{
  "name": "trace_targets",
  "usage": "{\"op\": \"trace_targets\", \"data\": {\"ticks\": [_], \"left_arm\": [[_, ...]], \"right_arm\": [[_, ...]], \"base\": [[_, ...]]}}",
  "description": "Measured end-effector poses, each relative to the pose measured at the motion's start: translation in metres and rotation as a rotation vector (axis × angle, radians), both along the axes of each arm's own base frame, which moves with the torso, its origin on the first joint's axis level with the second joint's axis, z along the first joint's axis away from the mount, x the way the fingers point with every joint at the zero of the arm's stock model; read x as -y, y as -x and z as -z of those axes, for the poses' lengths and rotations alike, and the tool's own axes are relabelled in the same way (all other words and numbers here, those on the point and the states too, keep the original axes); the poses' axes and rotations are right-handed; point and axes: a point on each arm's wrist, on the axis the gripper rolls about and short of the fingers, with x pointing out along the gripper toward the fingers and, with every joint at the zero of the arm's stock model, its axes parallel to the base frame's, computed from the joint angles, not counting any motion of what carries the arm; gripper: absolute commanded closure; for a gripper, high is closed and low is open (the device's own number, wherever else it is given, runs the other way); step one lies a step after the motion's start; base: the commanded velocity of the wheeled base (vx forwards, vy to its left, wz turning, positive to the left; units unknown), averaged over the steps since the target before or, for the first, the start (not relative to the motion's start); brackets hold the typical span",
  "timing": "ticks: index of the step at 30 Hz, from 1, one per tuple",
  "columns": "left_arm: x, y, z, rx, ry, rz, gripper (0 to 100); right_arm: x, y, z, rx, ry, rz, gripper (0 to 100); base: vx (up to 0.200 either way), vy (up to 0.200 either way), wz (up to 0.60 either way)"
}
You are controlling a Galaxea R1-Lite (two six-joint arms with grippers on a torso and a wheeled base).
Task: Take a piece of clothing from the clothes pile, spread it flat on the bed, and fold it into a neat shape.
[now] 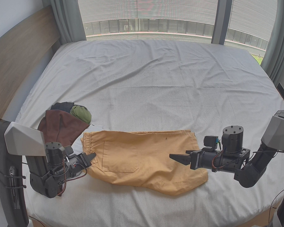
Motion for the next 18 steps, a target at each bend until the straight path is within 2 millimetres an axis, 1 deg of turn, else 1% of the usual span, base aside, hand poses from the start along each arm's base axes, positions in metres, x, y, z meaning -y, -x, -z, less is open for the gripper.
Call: {"op": "trace_targets", "data": {"ticks": [6, 10, 14, 18], "left_arm": [[-0.011, 0.004, -0.006, 0.009, -0.011, -0.001, 100], [-0.014, 0.005, -0.009, 0.016, -0.013, -0.005, 100], [-0.01, 0.006, -0.014, 0.031, -0.008, 0.006, 100], [0.0, 0.007, -0.022, 0.056, -0.001, 0.036, 100]], "right_arm": [[-0.001, 0.001, 0.002, -0.006, 0.003, -0.004, 0], [-0.002, 0.001, 0.003, -0.008, 0.004, -0.006, 0], [-0.002, 0.001, 0.003, -0.007, 0.005, -0.006, 0], [-0.001, 0.001, 0.002, -0.006, 0.005, -0.004, 0]], "base": [[0.0, 0.0, 0.0], [0.0, 0.0, 0.0], [0.0, 0.0, 0.0], [0.0, 0.0, 0.0]]}}
